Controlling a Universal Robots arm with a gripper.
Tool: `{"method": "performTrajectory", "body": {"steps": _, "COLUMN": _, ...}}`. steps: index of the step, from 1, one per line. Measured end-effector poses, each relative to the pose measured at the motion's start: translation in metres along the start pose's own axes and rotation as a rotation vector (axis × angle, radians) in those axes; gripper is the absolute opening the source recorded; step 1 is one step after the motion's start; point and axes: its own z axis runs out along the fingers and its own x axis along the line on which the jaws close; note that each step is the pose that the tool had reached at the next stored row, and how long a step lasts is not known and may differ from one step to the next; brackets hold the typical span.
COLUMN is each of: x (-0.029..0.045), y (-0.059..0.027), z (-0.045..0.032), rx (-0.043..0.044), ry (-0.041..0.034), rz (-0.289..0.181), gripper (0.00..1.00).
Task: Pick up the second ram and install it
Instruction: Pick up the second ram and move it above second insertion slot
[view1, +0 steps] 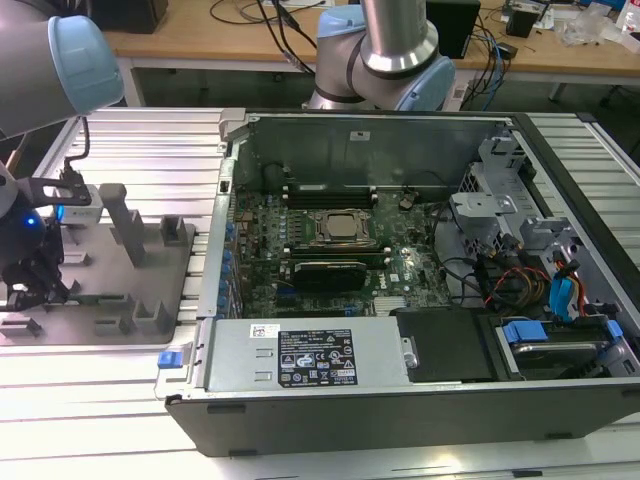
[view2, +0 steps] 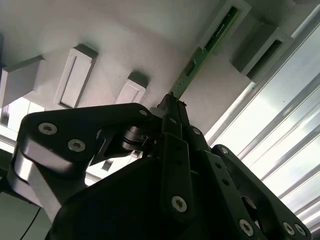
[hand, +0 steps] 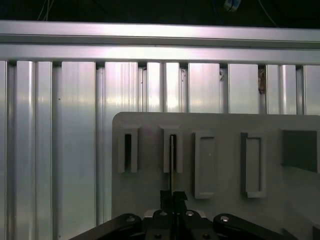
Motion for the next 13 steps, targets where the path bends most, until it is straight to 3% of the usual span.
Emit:
{"method": "performTrajectory", "body": {"steps": 9, "x": -0.0001, "y": 0.0002, "z": -0.0035, "rx": -0.0004, "ry": 0.0002, "rz": 0.000, "gripper": 0.09}}
{"method": "performTrajectory", "body": {"steps": 13, "x": -0.0007, "y": 0.0004, "z": -0.0121, "rx": -0.0002, "ry": 0.0001, "rz": 0.000, "gripper": 0.09}}
